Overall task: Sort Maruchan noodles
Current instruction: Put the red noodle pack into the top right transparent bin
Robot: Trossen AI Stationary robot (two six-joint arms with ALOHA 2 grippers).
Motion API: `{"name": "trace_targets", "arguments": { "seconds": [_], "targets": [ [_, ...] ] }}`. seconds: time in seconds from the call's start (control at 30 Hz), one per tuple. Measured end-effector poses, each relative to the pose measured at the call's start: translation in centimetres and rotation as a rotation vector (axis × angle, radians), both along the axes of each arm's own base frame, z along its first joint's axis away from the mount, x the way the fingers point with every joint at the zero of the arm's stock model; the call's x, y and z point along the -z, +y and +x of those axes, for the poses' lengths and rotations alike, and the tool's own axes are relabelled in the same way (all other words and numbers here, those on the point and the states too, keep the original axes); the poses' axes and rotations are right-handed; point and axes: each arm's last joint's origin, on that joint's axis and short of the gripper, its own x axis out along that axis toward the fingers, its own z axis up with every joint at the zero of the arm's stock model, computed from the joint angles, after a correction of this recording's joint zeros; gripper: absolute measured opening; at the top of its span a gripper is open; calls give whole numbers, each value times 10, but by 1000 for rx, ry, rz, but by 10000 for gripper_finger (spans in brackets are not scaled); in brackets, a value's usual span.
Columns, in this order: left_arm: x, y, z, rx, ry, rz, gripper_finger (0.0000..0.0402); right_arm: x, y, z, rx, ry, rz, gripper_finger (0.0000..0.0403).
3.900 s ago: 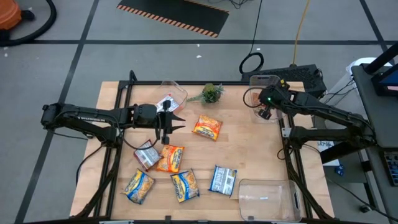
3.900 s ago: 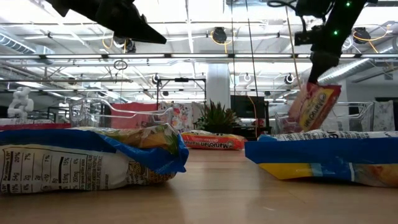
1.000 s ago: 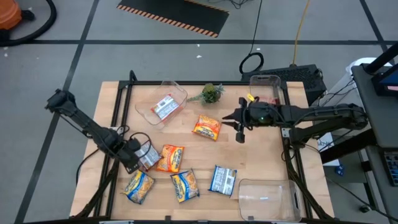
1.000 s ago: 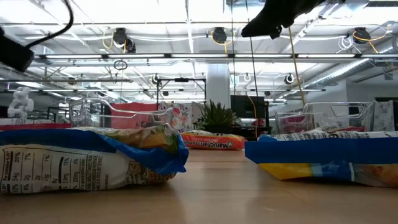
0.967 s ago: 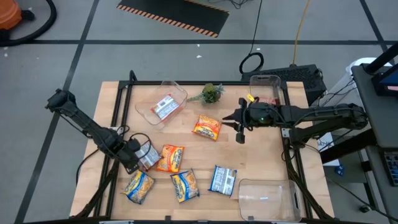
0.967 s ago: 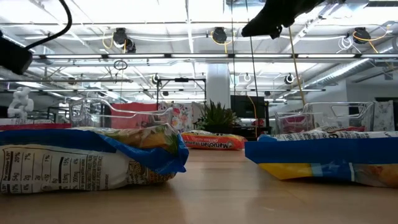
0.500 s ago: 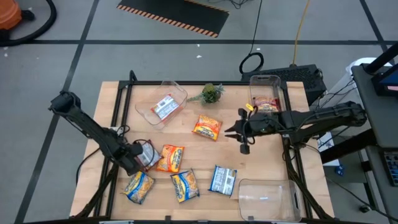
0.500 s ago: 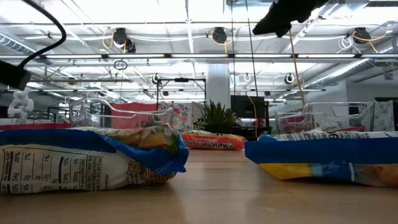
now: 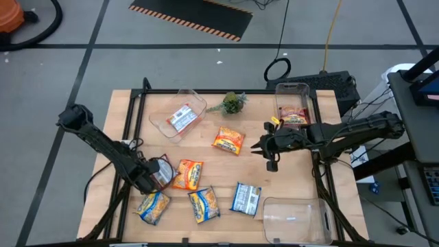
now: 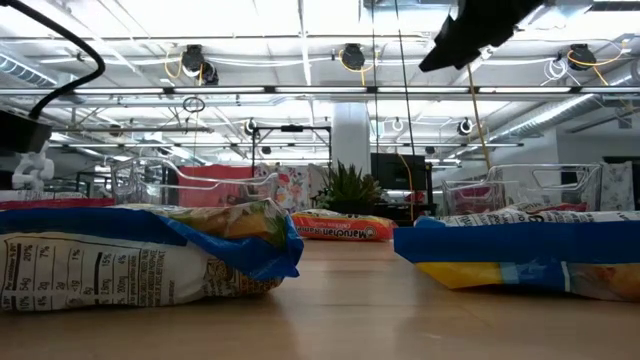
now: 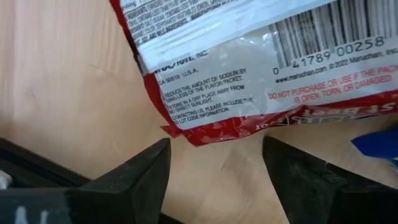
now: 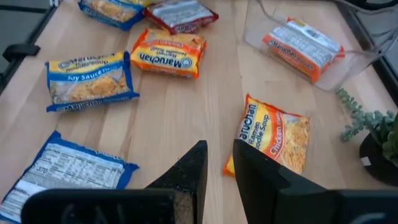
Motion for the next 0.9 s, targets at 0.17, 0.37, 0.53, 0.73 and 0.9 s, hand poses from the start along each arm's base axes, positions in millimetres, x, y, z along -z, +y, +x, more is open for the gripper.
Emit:
{"name": "trace_targets", "arguments": {
  "seconds": [0.17,0.37,0.53,0.73,0.9],
  "targets": [
    [0,3,2,47,21,-15,262,6,0,-1,-10,20,-17,73],
    [0,11,8,73,37,-17,262,7,0,-1,-23,22,-36,73],
    [0,22,13,43,55,-28,262,7,-1,-1,-32,22,-49,73],
    [1,28,20,67,31,-35,220,7,0,-1,-37,22,-54,73],
    [2,31,23,46,13,-43,137,7,0,-1,-37,22,-54,73]
  ]
}}
